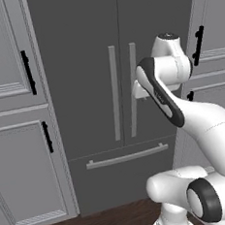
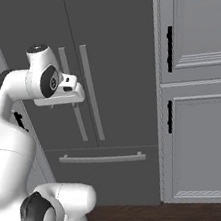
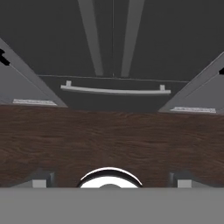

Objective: Take the strawberry from the fridge and place it on top of the pancake, located on the dining counter.

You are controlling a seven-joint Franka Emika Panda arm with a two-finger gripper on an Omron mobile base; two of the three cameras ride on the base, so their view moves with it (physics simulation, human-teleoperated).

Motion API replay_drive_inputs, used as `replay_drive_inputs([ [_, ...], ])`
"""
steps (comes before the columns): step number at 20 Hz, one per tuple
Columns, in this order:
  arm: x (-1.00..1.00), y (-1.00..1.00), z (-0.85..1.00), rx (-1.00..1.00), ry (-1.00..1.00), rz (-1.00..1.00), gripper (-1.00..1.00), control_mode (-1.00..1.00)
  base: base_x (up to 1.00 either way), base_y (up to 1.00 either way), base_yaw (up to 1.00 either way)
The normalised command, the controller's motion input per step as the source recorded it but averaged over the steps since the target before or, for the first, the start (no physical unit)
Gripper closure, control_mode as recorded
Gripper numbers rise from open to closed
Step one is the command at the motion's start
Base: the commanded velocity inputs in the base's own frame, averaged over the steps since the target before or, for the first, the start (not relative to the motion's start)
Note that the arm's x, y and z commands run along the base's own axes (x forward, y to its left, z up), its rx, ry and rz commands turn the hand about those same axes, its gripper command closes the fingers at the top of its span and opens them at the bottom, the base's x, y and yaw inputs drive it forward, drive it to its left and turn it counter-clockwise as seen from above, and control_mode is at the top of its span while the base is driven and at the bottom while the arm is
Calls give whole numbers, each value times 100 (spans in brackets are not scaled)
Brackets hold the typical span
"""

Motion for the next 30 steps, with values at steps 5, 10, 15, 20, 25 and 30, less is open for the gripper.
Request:
replay_drive_inputs([
  [5, 0, 0, 0, 0, 0, 0, -100, 100, -18, 19, -3],
  [10, 0, 0, 0, 0, 0, 0, -100, 100, 0, 10, -1],
  [15, 17, 0, -5, 0, -4, 0, -100, -100, 0, 0, 0],
  [20, 73, -5, -17, 0, -28, 5, -100, -100, 0, 0, 0],
  [25, 72, -5, 0, 0, -40, 4, -100, -100, 0, 0, 0],
  [30, 67, -18, 0, 11, -10, 0, -100, -100, 0, 0, 0],
])
